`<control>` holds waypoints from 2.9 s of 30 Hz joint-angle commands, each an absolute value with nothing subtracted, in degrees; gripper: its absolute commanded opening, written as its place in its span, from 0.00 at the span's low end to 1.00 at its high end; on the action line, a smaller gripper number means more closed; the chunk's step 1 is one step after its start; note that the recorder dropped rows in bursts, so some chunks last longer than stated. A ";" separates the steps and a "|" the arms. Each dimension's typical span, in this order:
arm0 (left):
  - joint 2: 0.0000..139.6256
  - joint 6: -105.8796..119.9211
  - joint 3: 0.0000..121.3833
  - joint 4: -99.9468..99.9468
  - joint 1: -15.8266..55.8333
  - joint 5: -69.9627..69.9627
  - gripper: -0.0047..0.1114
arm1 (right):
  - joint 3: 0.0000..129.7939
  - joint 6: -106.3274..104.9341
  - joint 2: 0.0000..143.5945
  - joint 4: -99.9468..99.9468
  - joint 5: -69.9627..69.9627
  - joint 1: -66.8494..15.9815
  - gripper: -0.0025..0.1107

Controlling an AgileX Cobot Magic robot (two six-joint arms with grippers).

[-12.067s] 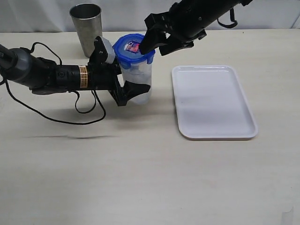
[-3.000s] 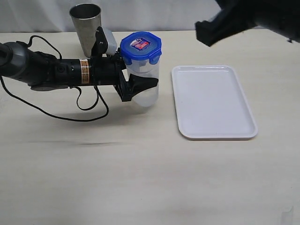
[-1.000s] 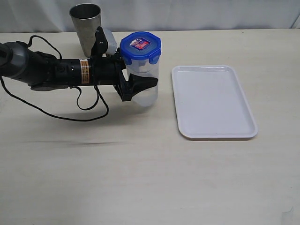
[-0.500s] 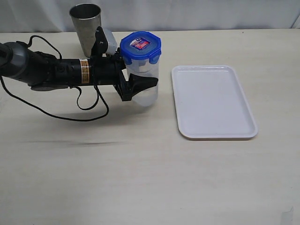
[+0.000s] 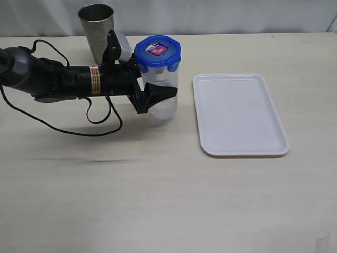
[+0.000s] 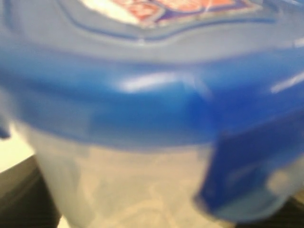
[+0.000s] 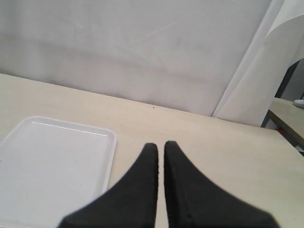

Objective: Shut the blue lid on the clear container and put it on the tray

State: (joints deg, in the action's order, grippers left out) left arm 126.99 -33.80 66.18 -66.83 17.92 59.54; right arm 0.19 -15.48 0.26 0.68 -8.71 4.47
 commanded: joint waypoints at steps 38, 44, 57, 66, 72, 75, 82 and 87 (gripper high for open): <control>126.43 -34.18 66.49 -64.09 18.05 61.58 0.04 | 0.00 -6.02 0.00 -0.84 -20.03 4.69 0.06; 126.43 -34.18 66.49 -63.54 18.05 61.58 0.04 | 0.00 0.33 0.00 -0.84 -19.79 4.69 0.06; 126.20 -34.08 76.87 -63.97 25.35 42.12 0.04 | 0.00 0.33 0.00 -0.84 -19.79 4.69 0.06; 126.20 -31.09 89.91 -90.76 42.79 -13.11 0.04 | 0.00 0.33 0.00 -0.84 -19.79 4.69 0.06; 126.31 -17.33 89.91 -99.95 49.48 -35.63 0.04 | 0.00 0.33 0.00 -0.84 -19.79 4.69 0.06; 126.31 -10.23 89.91 -99.95 51.00 -38.89 0.04 | 0.00 0.33 0.00 -0.84 -19.79 4.69 0.06; 126.31 -4.07 89.91 -99.95 53.62 -40.32 0.04 | 0.00 0.33 0.00 -0.84 -19.79 4.69 0.06; 126.31 -4.25 89.91 -99.95 54.74 -37.73 0.04 | 0.00 0.33 0.00 -0.84 -19.79 4.69 0.06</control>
State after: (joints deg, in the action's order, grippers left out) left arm 127.03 -3.90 89.01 -98.89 54.05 -37.59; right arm 0.09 0.41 0.26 -0.79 -20.02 4.47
